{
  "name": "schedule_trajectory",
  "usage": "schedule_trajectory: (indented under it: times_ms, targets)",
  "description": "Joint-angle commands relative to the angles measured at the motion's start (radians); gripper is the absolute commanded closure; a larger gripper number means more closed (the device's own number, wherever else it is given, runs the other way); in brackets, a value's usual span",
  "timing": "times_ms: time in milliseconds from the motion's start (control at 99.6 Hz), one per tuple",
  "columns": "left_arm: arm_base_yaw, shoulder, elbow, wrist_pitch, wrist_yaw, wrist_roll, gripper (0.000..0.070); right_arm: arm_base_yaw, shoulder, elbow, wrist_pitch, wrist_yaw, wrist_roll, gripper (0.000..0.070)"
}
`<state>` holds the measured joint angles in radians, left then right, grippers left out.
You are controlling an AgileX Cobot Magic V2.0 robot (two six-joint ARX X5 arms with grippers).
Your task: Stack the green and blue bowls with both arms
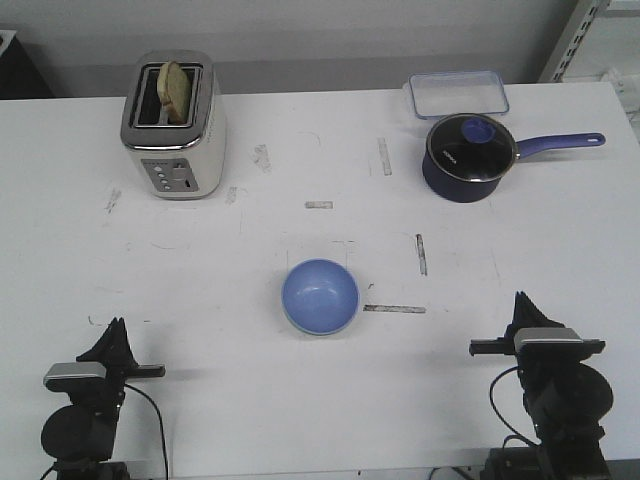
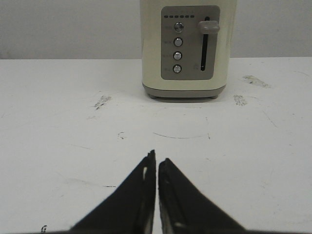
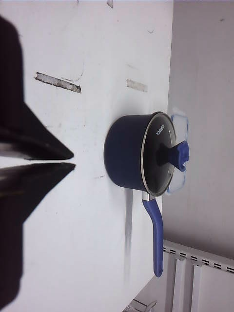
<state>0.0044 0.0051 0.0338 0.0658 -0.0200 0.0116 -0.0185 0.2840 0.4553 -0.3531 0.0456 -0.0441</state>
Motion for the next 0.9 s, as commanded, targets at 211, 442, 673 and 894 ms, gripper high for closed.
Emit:
schedule_trajectory:
  times_ms: [211,442,673,894]
  targets:
    - [0.001,-0.002,-0.021,0.014,0.001,-0.002,0.0699,0.001,0.003,0.008,0.015,0.001,0.010,0.0700]
    - [0.001,-0.002,-0.021,0.013,0.001,-0.002,0.0699,-0.002,-0.035,-0.035,0.019,0.012,0.010,0.0700]
    - [0.001,-0.002,-0.021,0.013,0.001,-0.002,0.0699,-0.002,-0.171,-0.259,0.145,-0.005,0.068,0.0700]
    - [0.001,-0.002,-0.021,0.014,0.001,-0.002,0.0699,-0.002,-0.283,-0.428,0.255,-0.004,0.100,0.0700]
